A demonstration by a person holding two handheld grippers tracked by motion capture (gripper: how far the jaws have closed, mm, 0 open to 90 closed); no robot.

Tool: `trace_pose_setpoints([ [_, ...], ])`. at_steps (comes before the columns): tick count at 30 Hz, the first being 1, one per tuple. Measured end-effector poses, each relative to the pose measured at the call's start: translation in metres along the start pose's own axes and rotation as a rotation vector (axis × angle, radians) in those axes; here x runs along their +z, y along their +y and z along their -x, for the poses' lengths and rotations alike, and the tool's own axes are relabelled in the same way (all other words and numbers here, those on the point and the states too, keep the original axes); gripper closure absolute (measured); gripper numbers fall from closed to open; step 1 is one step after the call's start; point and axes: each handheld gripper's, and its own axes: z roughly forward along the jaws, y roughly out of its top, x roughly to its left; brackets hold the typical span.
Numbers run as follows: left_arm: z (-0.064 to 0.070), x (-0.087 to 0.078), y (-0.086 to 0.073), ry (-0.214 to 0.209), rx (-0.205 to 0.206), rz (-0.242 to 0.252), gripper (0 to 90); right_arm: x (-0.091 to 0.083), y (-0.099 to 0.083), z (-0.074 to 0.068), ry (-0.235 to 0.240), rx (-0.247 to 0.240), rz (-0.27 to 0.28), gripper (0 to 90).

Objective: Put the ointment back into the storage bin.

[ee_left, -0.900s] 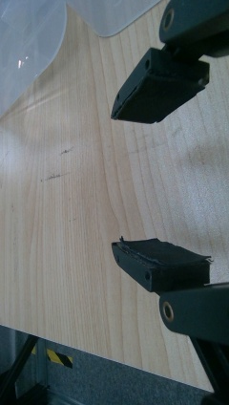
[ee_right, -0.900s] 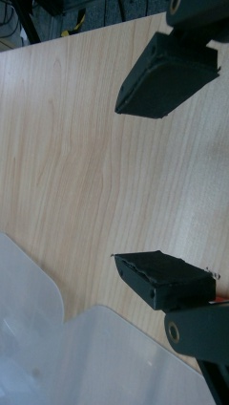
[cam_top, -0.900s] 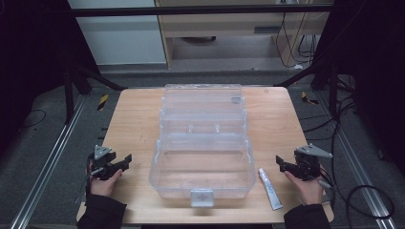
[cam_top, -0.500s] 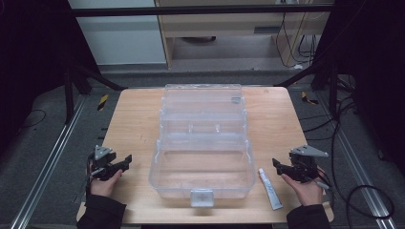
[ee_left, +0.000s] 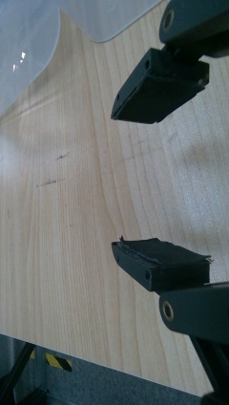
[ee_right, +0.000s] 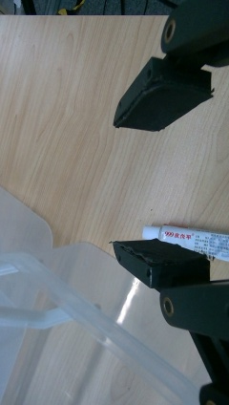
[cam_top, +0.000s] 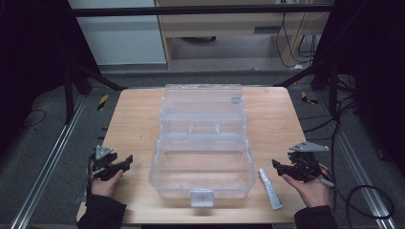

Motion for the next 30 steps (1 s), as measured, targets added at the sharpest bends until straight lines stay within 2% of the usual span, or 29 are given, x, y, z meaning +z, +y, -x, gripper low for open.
trace_pose_setpoints([
  [11,0.001,0.0,0.0,-0.004,0.001,-0.003,31.6,-0.003,0.009,-0.006,0.044,-0.017,-0.062,39.2],
  [15,0.001,0.0,0.0,-0.005,0.002,-0.003,31.6,0.0,0.01,-0.01,0.062,-0.019,-0.109,41.2],
  [21,0.001,0.001,0.0,-0.005,0.004,-0.007,31.7,0.004,0.009,-0.014,0.076,-0.021,-0.132,43.6],
  [23,0.001,0.001,0.0,-0.007,0.003,-0.005,31.6,0.008,0.009,-0.015,0.091,-0.022,-0.162,44.0],
  [30,0.001,0.0,0.0,-0.005,0.004,-0.004,31.9,0.016,0.005,-0.02,0.113,-0.024,-0.199,49.3],
])
